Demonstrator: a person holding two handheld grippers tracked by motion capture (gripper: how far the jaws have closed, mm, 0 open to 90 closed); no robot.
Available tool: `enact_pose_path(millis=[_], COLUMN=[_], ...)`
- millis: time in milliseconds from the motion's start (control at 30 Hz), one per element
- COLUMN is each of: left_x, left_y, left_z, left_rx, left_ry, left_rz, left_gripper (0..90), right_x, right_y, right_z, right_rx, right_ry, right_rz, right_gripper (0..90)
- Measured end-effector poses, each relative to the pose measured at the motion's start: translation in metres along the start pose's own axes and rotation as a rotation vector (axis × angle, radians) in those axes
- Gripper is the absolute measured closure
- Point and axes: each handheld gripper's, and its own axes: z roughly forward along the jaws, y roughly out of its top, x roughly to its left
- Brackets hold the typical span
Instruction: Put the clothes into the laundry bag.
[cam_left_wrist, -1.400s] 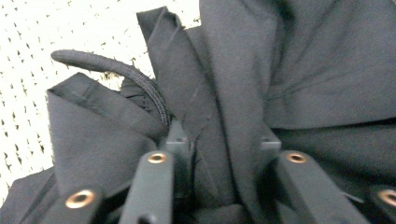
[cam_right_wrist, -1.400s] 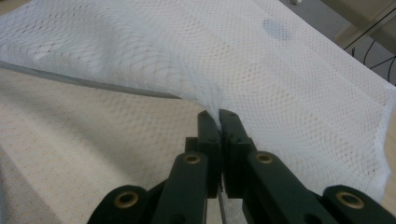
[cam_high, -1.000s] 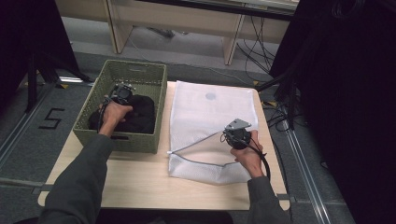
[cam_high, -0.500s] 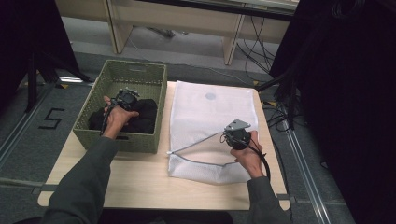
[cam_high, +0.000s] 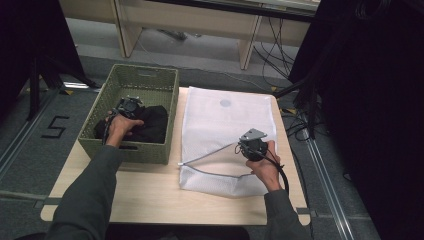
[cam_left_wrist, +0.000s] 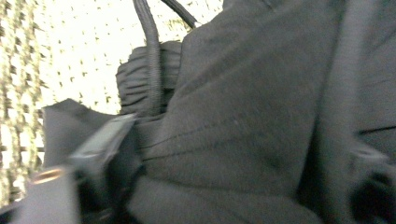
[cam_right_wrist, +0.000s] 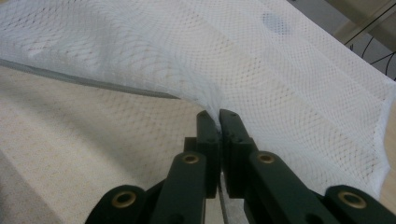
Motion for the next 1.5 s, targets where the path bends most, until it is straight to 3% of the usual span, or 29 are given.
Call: enact_pose_path(millis=[133,200,267,300,333,400,433,467,533,567,700,867,967,1000,1167,1300,1367,1400,1467,1500], left_x=[0.000,-0.004,-0.008,-0.008,-0.007,-0.003,0.000,0.003,0.008,0.010,0.018,0.027,0.030,0.031,0.035,0.035,0.034,0.034,0.034,0.033], left_y=[0.001,0.005,0.010,0.010,0.009,0.007,0.008,0.009,0.011,0.012,0.016,0.020,0.023,0.024,0.030,0.033,0.037,0.038,0.041,0.043], left_z=[-0.004,-0.006,-0.010,-0.012,-0.012,-0.013,-0.018,-0.022,-0.033,-0.039,-0.068,-0.105,-0.131,-0.138,-0.183,-0.222,-0.241,-0.248,-0.266,-0.274], left_rx=[0.001,0.024,0.043,0.039,0.025,-0.022,-0.012,-0.015,-0.043,-0.060,-0.144,-0.214,-0.283,-0.296,-0.361,-0.433,-0.446,-0.443,-0.461,-0.458], left_ry=[0.016,0.029,0.012,0.004,-0.009,-0.035,-0.052,-0.080,-0.126,-0.146,-0.206,-0.240,-0.252,-0.256,-0.300,-0.311,-0.333,-0.344,-0.345,-0.366], left_rz=[0.002,0.044,0.108,0.111,0.107,0.077,0.060,0.045,0.015,0.009,0.000,0.012,0.017,0.026,0.047,0.070,0.094,0.107,0.098,0.116], left_gripper=[42.2,47.8,61.3,65.3,66.5,67.7,68.0,68.5,69.6,69.8,70.9,71.9,72.2,72.3,72.3,72.2,72.2,72.2,72.2,72.2], right_x=[-0.001,0.002,0.000,-0.001,0.001,0.000,-0.002,-0.001,-0.003,-0.002,-0.002,-0.001,-0.003,-0.002,-0.002,-0.004,-0.002,-0.003,-0.004,-0.002], right_y=[0.001,0.001,0.001,0.001,0.001,0.001,0.001,0.001,0.001,0.001,0.001,0.003,0.003,0.003,0.004,0.003,0.004,0.004,0.004,0.004], right_z=[-0.001,-0.002,-0.002,-0.002,-0.003,-0.003,-0.002,-0.003,-0.002,-0.003,-0.002,-0.003,-0.002,-0.003,-0.003,-0.002,-0.003,-0.003,-0.004,-0.004], right_rx=[-0.009,-0.006,-0.011,-0.008,-0.001,-0.005,-0.019,-0.010,-0.020,-0.004,-0.006,-0.013,-0.024,-0.011,-0.013,-0.028,-0.013,-0.024,-0.029,-0.035], right_ry=[0.000,-0.004,-0.001,-0.001,-0.003,0.001,-0.004,-0.001,-0.007,0.004,0.001,-0.007,-0.011,0.000,-0.004,-0.010,-0.005,-0.014,-0.017,-0.019], right_rz=[-0.020,0.003,-0.015,-0.010,0.013,0.006,-0.007,0.015,0.006,0.030,0.026,0.028,0.003,0.028,0.035,-0.014,0.037,0.016,0.008,0.028], right_gripper=[88.3,88.6,88.8,89.0,89.0,89.2,89.2,89.2,89.2,89.2,89.1,89.2,89.2,89.2,89.2,89.2,89.2,89.2,89.2,89.2])
